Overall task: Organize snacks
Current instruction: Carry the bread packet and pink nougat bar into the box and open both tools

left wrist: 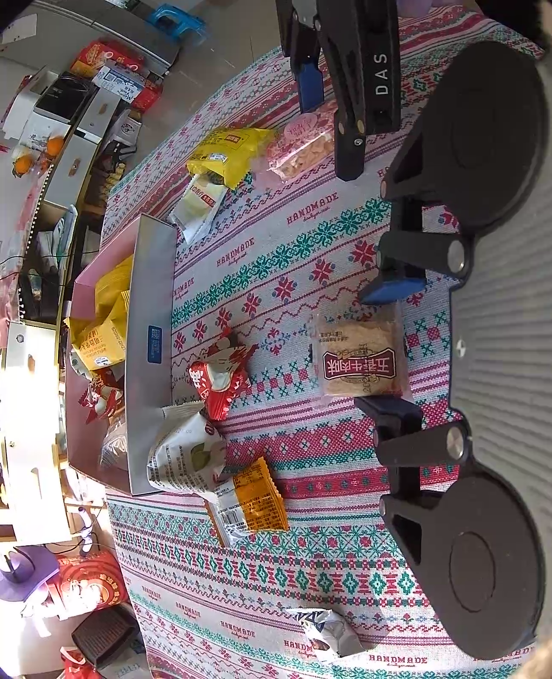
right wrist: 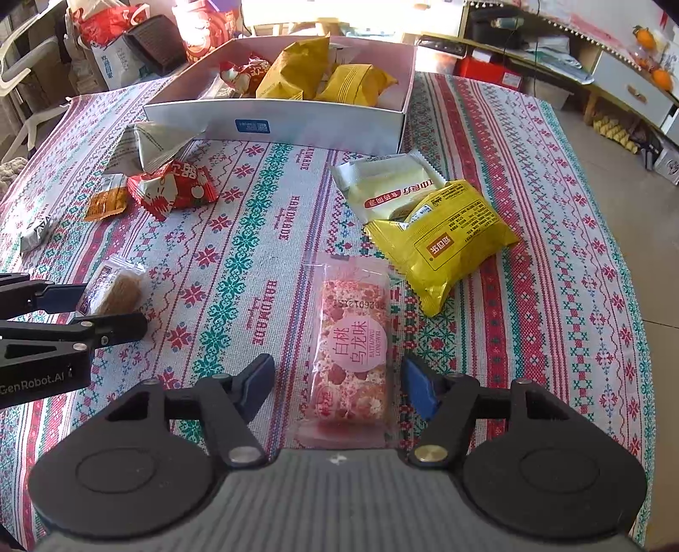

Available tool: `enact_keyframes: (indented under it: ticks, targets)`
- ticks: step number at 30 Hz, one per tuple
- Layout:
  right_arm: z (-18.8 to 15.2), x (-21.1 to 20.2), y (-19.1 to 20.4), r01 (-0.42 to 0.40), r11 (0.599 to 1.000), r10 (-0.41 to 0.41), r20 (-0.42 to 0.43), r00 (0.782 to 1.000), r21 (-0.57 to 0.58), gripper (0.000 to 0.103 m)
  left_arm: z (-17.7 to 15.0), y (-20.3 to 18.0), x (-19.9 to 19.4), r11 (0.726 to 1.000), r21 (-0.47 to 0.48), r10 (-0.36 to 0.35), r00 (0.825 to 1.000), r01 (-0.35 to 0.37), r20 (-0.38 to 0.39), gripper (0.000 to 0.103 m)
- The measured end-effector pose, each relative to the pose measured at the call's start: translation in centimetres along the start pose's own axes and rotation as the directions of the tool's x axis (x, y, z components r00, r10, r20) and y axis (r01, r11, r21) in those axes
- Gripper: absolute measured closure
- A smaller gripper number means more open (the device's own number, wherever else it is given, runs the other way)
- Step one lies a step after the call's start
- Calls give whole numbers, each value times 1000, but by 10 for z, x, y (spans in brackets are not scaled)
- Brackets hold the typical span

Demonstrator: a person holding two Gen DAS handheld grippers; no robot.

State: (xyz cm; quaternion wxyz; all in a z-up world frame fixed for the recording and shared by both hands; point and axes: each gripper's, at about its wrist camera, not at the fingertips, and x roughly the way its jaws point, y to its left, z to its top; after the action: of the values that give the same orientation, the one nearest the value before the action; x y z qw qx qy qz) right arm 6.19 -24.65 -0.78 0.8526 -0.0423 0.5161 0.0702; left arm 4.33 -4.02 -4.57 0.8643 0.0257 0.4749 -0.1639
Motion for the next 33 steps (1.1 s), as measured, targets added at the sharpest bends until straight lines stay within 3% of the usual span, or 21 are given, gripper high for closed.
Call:
enact_keyframes:
  ticks: [6,19,33]
  targets:
    - [1,-3,8,-15,999,15,11,1000,-42,72,2,2,-1,1000,-10,-7,1000,7,-8,60]
    - [3,-12,8,-39,999,40,31,999,-31,74,3,3,-8,999,-18,-28,999,28,-15,61]
    - [23,-36,9,-100,995,99,107,989,1,74,19,12,-30,996,-57,-59,997,61,43,61]
